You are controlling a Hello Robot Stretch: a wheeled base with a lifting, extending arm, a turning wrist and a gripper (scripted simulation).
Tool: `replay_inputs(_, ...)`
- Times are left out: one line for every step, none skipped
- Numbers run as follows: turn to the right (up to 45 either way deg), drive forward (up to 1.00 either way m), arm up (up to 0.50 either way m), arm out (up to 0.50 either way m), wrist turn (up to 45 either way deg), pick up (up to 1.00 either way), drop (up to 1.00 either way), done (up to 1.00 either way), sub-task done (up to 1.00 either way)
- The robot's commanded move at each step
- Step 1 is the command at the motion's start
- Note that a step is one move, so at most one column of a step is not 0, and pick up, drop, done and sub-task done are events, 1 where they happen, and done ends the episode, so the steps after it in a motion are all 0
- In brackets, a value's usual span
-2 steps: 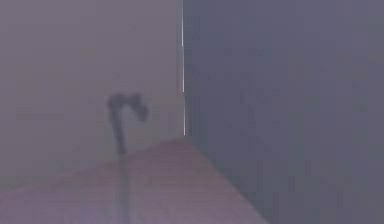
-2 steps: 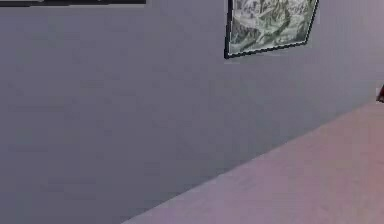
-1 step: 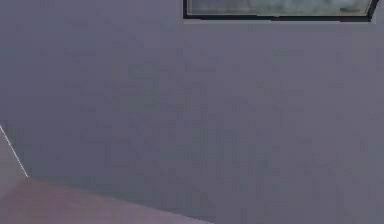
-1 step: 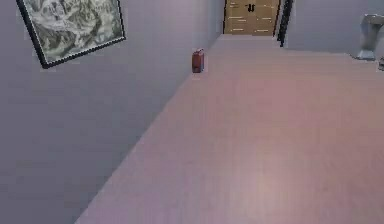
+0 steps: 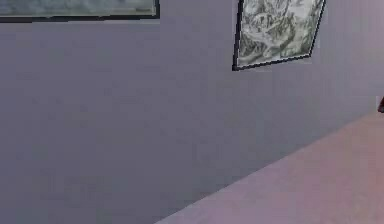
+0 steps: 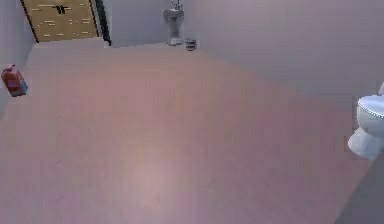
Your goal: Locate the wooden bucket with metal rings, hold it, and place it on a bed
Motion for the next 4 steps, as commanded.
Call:
replay_inputs(45.0,0.0,0.0,0.0,0.0,0.0,0.0,0.0,0.0)
replay_inputs(42.0,0.0,0.0,0.0,0.0,0.0,0.0,0.0,0.0)
replay_inputs(0.0,1.0,0.0,0.0,0.0,0.0,0.0,0.0,0.0)
replay_inputs(0.0,1.0,0.0,0.0,0.0,0.0,0.0,0.0,0.0)
